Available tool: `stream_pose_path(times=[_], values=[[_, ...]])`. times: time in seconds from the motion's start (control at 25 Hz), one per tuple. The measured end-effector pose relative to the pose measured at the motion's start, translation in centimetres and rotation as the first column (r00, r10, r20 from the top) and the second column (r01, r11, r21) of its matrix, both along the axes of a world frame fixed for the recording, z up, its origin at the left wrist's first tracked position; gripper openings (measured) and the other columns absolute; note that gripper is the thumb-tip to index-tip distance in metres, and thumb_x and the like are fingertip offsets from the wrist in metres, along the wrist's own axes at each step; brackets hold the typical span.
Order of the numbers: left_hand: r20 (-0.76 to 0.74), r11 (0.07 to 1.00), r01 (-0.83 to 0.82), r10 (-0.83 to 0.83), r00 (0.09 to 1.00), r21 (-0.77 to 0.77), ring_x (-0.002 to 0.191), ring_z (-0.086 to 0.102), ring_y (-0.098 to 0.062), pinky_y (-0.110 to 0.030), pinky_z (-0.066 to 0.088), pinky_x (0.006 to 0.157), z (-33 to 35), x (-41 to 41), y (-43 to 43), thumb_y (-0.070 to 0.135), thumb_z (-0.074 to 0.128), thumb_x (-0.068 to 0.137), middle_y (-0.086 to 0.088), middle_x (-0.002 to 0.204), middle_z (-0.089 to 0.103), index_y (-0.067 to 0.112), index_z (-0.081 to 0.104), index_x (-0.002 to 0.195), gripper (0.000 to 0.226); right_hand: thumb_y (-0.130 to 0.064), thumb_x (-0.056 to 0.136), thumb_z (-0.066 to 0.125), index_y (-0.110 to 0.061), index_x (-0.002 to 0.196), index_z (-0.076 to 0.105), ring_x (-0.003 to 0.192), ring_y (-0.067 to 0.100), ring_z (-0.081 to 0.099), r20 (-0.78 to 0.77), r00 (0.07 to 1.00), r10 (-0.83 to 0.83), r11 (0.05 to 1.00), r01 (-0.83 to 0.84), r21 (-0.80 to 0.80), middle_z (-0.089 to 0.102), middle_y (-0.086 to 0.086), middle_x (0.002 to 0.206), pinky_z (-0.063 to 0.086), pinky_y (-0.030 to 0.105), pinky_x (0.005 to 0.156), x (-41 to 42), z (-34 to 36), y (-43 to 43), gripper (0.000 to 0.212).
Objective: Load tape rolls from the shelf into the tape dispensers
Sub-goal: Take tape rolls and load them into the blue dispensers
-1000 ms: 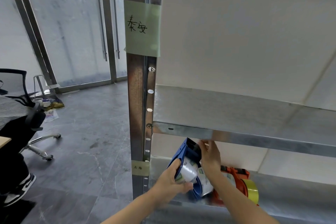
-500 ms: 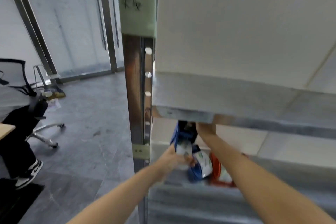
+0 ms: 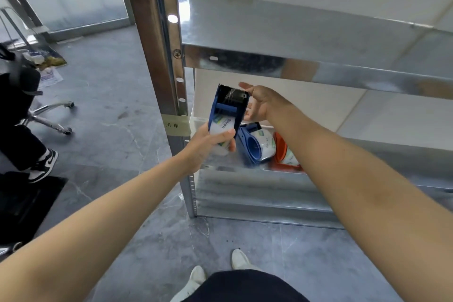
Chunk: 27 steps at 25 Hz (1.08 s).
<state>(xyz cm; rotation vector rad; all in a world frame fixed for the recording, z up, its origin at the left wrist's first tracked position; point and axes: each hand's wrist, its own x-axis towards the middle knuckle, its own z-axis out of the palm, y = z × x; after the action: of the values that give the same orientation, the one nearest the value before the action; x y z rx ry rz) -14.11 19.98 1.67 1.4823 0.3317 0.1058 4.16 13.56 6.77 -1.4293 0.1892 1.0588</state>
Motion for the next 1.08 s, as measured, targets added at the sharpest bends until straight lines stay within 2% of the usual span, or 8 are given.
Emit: stream_pose_path(times=[0.12,0.28,0.4,0.52,0.72,0.8,0.96,1.08], values=[[-0.005,0.998,-0.046,0.045,0.999,-0.039,0.073,0.063,-0.017,-0.028,0.052,0.080,-0.2,0.2,0.3,0.025,0.059,0.094,-0.009,0.073,0.066,0.008,0.064,0.079,0.024,-0.023,0.082,0.064,-0.022,0.087,0.064,0.117,0.023,0.056,-0.041,0.993,0.107,0.994,-0.107,0.005,0.061,0.003,0.123,0.043,0.038,0.104,-1.0,-1.4,0.0,0.005],[-0.031,0.995,-0.070,0.068,0.997,-0.071,0.073,0.062,-0.020,-0.034,0.049,0.080,0.2,0.8,0.6,0.027,0.060,0.093,-0.009,0.072,0.067,0.010,0.065,0.076,0.024,-0.036,0.080,0.070,-0.020,0.106,0.064,0.119,0.023,0.055,-0.057,0.994,0.091,0.994,-0.087,0.070,0.060,0.003,0.130,0.047,0.036,0.097,-1.4,-4.2,-0.1,0.031],[-0.062,0.988,-0.096,0.089,0.994,-0.122,0.073,0.062,-0.024,-0.036,0.050,0.078,-0.2,1.3,0.6,0.027,0.062,0.092,-0.010,0.073,0.067,0.010,0.064,0.081,0.021,-0.047,0.088,0.060,-0.018,0.106,0.066,0.102,0.022,0.061,0.055,0.998,0.018,0.996,-0.023,0.087,0.065,0.002,0.116,0.052,0.033,0.078,-2.3,-5.4,-0.4,0.034],[-0.103,0.975,-0.137,0.120,0.987,-0.176,0.074,0.063,-0.027,-0.041,0.053,0.078,-0.9,1.7,0.4,0.028,0.062,0.091,-0.011,0.076,0.068,0.006,0.064,0.093,0.022,-0.058,0.094,0.041,-0.015,0.119,0.064,0.099,0.024,0.066,0.164,0.986,0.024,0.998,-0.032,0.047,0.068,0.006,0.116,0.055,0.035,0.083,-3.4,-7.0,-0.7,0.055],[-0.306,0.909,-0.281,0.185,0.934,-0.307,0.068,0.069,-0.023,-0.027,0.056,0.057,-2.4,3.1,0.2,0.025,0.051,0.092,-0.008,0.076,0.073,0.007,0.065,0.098,0.024,-0.065,0.092,0.033,-0.014,0.107,0.064,0.041,0.012,0.053,0.152,0.984,0.094,0.993,-0.103,0.051,0.060,0.001,0.057,0.041,0.022,0.038,-4.6,-9.4,-1.1,0.062],[-0.392,0.890,-0.371,0.252,0.885,-0.265,0.072,0.066,-0.028,-0.028,0.051,0.056,-3.2,4.0,0.3,0.029,0.055,0.091,-0.011,0.083,0.071,0.006,0.060,0.108,0.029,-0.065,0.090,0.040,-0.015,0.111,0.065,0.056,0.012,0.062,0.095,0.995,0.016,1.000,-0.017,0.009,0.069,0.002,0.076,0.049,0.024,0.046,-4.7,-10.5,-1.0,0.060],[-0.465,0.871,-0.455,0.332,0.821,-0.182,0.065,0.059,-0.022,-0.029,0.044,0.053,-4.6,5.3,0.0,0.031,0.057,0.095,-0.009,0.085,0.062,0.010,0.050,0.106,0.024,-0.060,0.093,0.039,-0.015,0.122,0.059,0.107,0.025,0.063,0.058,0.998,0.008,0.995,-0.003,-0.098,0.067,0.007,0.115,0.047,0.041,0.101,-4.6,-11.7,-0.8,0.057],[-0.535,0.860,-0.475,0.317,0.783,-0.185,0.069,0.060,-0.024,-0.035,0.050,0.059,-5.7,6.2,0.1,0.032,0.057,0.096,-0.009,0.084,0.062,0.008,0.052,0.110,0.029,-0.054,0.097,0.037,-0.015,0.103,0.061,0.092,0.024,0.064,0.026,0.999,-0.022,0.995,0.025,-0.102,0.066,0.006,0.099,0.052,0.038,0.083,-4.1,-12.2,-0.9,0.047]])
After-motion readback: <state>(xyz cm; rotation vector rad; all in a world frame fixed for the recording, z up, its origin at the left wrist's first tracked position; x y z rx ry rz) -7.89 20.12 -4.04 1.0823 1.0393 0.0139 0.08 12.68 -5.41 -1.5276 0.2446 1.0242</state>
